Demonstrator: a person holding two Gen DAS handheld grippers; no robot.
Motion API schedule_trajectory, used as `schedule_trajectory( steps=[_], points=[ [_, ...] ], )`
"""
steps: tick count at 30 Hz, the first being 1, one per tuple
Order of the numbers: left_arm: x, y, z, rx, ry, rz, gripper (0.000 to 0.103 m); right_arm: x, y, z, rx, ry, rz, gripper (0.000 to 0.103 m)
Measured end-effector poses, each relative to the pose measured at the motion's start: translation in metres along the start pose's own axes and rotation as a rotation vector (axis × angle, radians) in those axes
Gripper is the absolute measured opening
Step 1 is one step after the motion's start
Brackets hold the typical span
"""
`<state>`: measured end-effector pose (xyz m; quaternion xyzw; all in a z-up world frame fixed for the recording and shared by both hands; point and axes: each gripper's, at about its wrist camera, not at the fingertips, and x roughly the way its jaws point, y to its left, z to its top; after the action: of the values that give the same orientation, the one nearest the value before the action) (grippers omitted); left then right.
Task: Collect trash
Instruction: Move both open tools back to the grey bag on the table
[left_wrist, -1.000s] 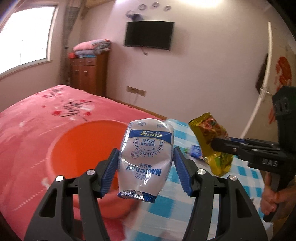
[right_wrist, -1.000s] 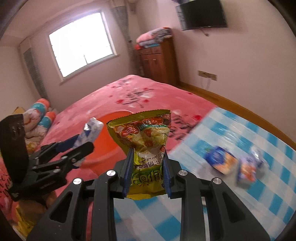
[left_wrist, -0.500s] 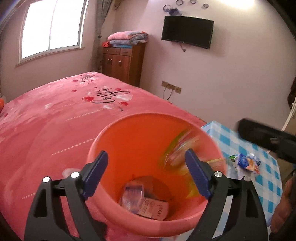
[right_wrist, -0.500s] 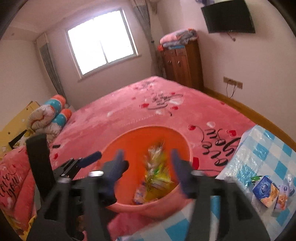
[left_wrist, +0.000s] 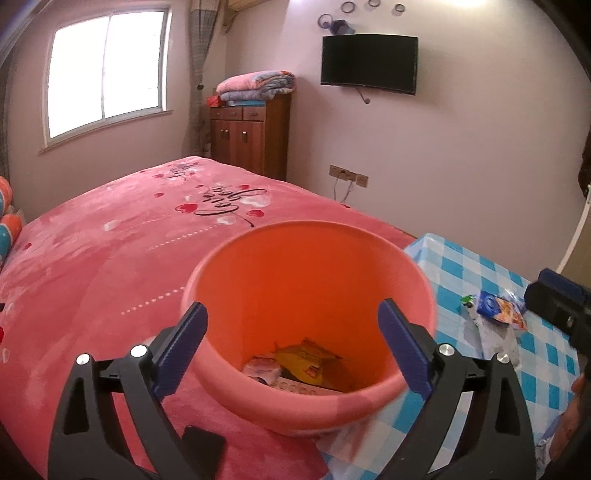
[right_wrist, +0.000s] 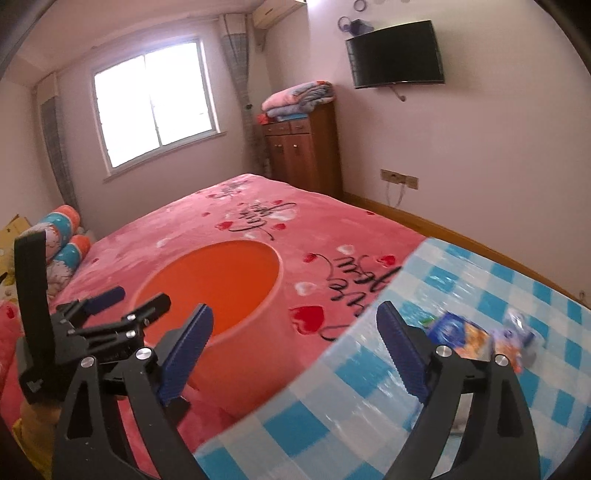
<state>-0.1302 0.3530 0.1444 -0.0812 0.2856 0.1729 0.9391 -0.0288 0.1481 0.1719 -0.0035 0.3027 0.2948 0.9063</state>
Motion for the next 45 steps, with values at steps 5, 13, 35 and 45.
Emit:
schedule_trajectory(
  steps=[5,13,35,45],
  points=[
    [-0.002,-0.020,-0.007,0.013,0.026,-0.038,0.095,-0.017,-0.013,-0.017,0.020,0.010,-0.046,0.090],
    [-0.009,-0.052,-0.016,0.066,0.043,-0.082,0.095,-0.045,-0.038,-0.037,0.063,0.007,-0.111,0.090],
    [-0.023,-0.128,-0.036,0.216,0.054,-0.148,0.095,-0.095,-0.085,-0.069,0.153,-0.027,-0.220,0.090],
    [-0.029,-0.164,-0.047,0.275,0.062,-0.185,0.095,-0.118,-0.111,-0.087,0.204,-0.025,-0.270,0.090]
  ],
)
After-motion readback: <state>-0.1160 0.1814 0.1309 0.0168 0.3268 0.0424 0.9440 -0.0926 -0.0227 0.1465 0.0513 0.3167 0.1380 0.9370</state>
